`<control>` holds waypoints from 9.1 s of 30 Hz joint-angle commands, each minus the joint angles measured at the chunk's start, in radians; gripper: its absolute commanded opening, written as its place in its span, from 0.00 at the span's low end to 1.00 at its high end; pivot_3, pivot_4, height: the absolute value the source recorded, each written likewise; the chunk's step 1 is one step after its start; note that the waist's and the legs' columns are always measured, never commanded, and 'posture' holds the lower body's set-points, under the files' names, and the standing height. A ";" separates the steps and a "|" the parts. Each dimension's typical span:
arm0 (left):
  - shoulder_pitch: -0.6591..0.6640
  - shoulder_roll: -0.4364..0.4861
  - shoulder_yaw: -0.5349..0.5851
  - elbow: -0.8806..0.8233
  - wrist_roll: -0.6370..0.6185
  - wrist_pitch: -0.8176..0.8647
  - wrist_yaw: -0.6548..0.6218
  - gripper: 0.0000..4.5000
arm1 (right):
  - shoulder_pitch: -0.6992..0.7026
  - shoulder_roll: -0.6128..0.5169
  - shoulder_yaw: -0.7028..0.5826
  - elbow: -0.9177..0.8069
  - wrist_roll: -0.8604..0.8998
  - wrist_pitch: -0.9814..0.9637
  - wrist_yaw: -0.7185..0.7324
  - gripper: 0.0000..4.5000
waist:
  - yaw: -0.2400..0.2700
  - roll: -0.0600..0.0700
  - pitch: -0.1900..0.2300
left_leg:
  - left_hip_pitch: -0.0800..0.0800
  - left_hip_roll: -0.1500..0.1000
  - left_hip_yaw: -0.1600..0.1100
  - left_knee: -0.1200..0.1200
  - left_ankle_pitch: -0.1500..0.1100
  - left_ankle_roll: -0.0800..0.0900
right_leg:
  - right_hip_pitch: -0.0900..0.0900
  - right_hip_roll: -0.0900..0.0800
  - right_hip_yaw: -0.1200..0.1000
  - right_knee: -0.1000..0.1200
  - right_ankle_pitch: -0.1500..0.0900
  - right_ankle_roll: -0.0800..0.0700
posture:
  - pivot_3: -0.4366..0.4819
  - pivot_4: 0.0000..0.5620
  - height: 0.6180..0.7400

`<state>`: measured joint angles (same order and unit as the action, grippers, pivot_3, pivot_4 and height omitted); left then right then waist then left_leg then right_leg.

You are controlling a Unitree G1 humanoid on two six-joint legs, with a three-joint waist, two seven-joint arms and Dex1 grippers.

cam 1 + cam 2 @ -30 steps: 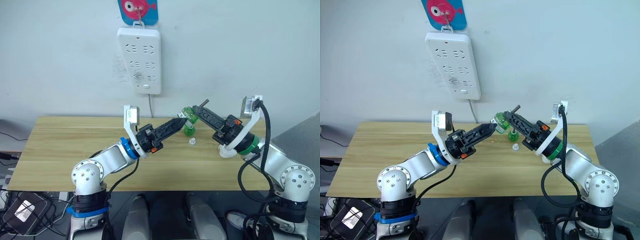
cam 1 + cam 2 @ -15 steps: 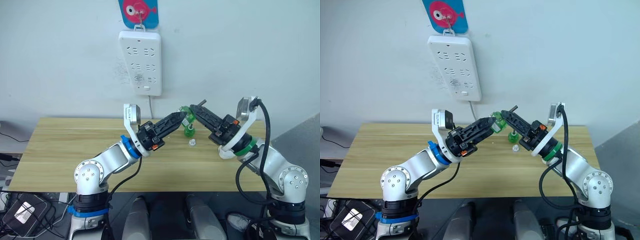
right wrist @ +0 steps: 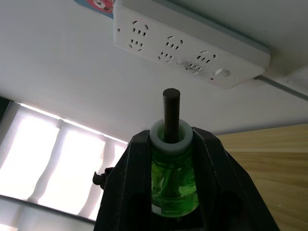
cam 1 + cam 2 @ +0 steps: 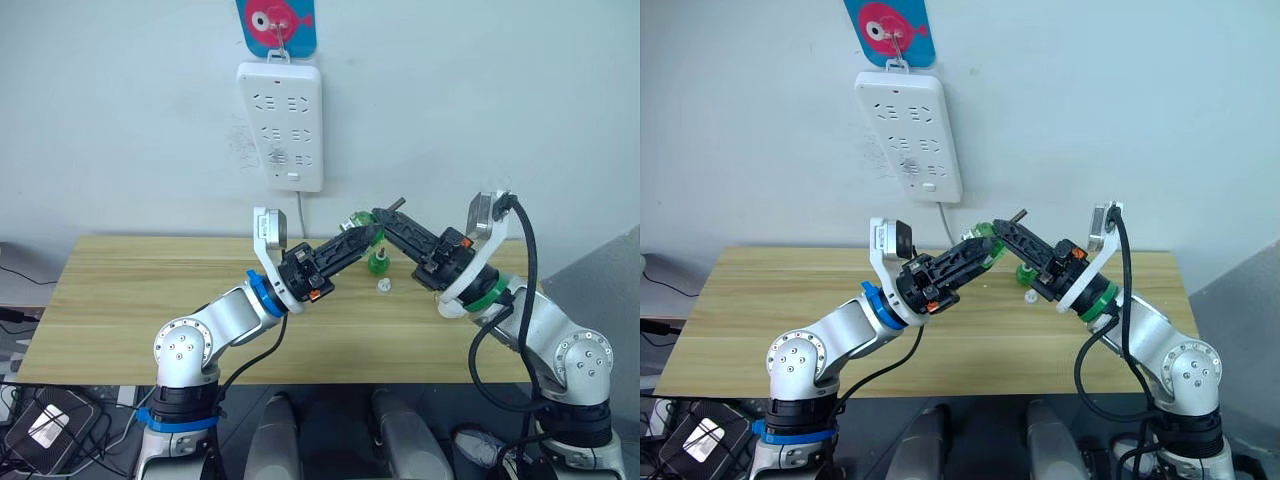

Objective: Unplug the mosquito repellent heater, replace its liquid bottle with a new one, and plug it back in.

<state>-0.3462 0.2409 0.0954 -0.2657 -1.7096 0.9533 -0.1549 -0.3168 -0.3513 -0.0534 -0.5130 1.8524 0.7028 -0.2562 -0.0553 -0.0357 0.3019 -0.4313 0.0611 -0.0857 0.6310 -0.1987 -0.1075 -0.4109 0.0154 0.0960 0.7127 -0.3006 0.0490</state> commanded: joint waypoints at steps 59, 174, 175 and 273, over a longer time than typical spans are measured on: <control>0.176 0.354 -0.333 -0.127 1.207 -0.839 -0.692 0.52 | 0.101 -0.671 -0.009 0.121 -0.625 0.166 0.338 1.00 | 0.007 0.003 0.000 | 0.001 0.000 0.005 -0.004 0.000 0.001 | -0.001 0.000 0.005 -0.008 0.000 0.000 | 0.43 0.50 0.96; 0.087 0.423 -0.077 -0.214 0.506 -0.010 -0.739 0.52 | 0.215 -0.520 -0.079 -0.007 0.074 0.274 0.487 0.66 | 0.009 0.015 0.012 | -0.003 0.002 0.005 -0.003 -0.003 0.005 | 0.000 0.001 0.004 -0.016 -0.003 0.006 | 0.45 0.45 0.96; 0.085 0.415 -0.078 -0.212 0.511 -0.014 -0.731 0.52 | 0.216 -0.524 -0.077 -0.015 0.076 0.277 0.492 0.66 | 0.009 0.015 0.012 | -0.003 0.002 0.005 -0.003 -0.003 0.005 | 0.000 0.001 0.004 -0.016 -0.003 0.006 | 0.45 0.45 0.96; 0.012 0.199 -0.076 -0.116 0.518 -0.004 -0.575 0.52 | 0.079 -0.636 -0.053 -0.109 -0.006 0.285 0.678 0.00 | 0.022 0.006 0.004 | -0.001 0.001 0.003 -0.001 -0.003 0.005 | 0.003 0.000 0.001 -0.015 0.001 0.002 | 0.42 0.45 0.96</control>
<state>-0.3308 0.4453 0.0254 -0.3551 -1.1934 0.9697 -0.7120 -0.2208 -0.9752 -0.0668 -0.6144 1.7708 1.0136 0.4307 -0.0330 -0.0294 0.3057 -0.4327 0.0622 -0.0827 0.6303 -0.2013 -0.1028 -0.4076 0.0156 0.0976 0.6982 -0.3000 0.0509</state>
